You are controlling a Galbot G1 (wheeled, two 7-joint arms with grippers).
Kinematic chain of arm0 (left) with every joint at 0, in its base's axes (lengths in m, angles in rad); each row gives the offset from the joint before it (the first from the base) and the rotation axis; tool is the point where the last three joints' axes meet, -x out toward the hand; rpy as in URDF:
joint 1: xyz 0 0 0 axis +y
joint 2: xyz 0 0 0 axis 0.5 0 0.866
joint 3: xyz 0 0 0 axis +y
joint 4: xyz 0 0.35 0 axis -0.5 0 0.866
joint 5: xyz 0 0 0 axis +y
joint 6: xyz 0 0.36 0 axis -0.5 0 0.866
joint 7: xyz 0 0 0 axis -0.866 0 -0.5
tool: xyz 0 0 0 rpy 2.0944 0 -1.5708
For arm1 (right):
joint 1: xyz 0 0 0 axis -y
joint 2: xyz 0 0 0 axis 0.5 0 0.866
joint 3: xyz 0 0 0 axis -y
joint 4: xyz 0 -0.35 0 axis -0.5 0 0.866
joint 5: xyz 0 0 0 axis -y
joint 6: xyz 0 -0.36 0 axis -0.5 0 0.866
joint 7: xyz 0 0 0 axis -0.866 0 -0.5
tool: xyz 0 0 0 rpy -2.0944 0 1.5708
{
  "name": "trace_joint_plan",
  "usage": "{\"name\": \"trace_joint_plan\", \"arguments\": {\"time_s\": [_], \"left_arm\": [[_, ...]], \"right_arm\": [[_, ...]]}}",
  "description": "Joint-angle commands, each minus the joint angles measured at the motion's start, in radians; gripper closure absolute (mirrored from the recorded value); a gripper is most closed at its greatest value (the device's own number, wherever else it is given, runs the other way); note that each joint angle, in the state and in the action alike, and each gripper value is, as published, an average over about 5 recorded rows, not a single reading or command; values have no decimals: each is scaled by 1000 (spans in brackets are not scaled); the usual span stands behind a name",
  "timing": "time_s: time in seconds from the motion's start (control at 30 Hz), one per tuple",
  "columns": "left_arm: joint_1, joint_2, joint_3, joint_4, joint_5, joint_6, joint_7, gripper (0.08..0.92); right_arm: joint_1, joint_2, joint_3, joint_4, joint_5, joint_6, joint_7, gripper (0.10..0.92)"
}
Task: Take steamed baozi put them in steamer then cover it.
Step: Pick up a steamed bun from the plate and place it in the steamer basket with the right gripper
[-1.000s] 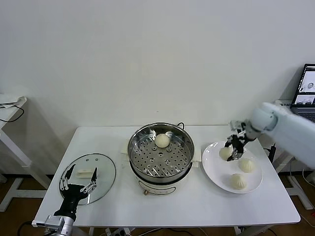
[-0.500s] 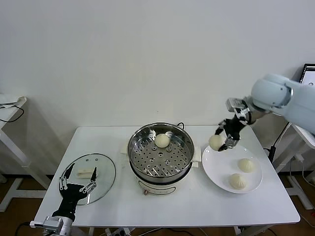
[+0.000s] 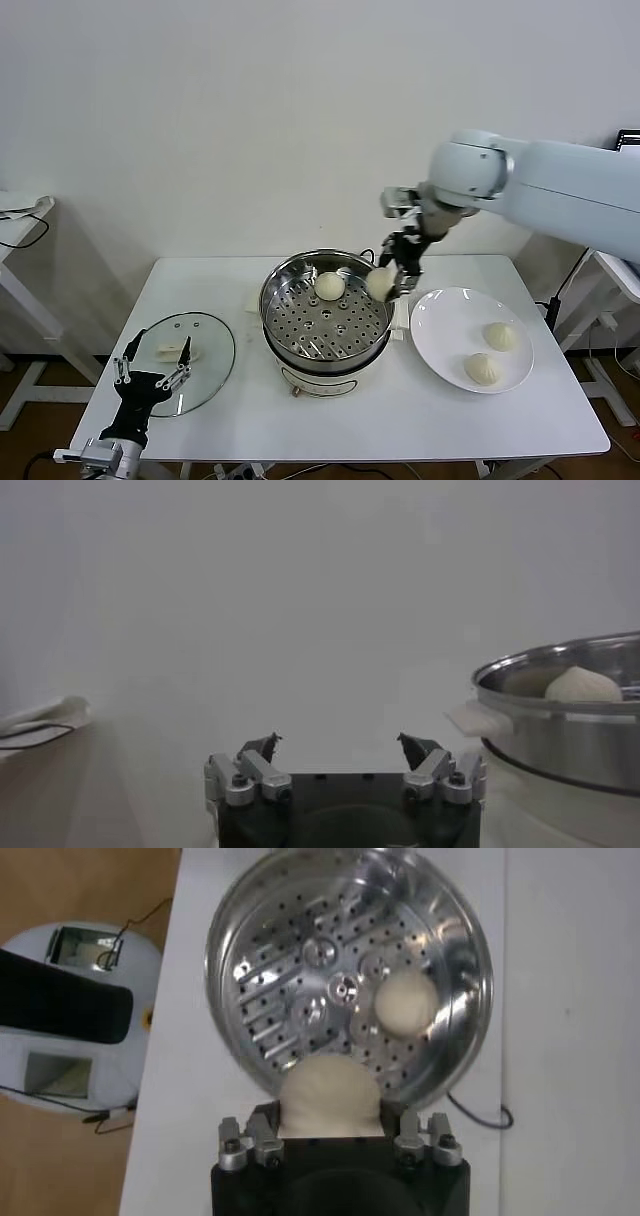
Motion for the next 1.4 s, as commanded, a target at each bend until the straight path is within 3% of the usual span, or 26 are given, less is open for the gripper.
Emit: {"name": "trace_joint_plan", "arguments": {"time_s": [0.03, 0.63, 1.03, 1.3, 1.4], "left_arm": [[-7, 0, -6, 12, -1, 1, 1, 177], [-23, 0, -42, 42, -22, 3, 13, 177], [-30, 1, -46, 50, -29, 4, 16, 177], [-31, 0, -44, 53, -29, 5, 16, 177], [-29, 0, -46, 54, -29, 5, 16, 177]], "right_arm": [[-96, 248, 48, -129, 22, -64, 49, 372], [-302, 476, 109, -486, -169, -13, -32, 372], [-353, 519, 120, -536, -201, 0, -51, 368], [-353, 498, 129, -513, -201, 4, -49, 222], [-325, 450, 132, -464, -184, 4, -54, 205]]}}
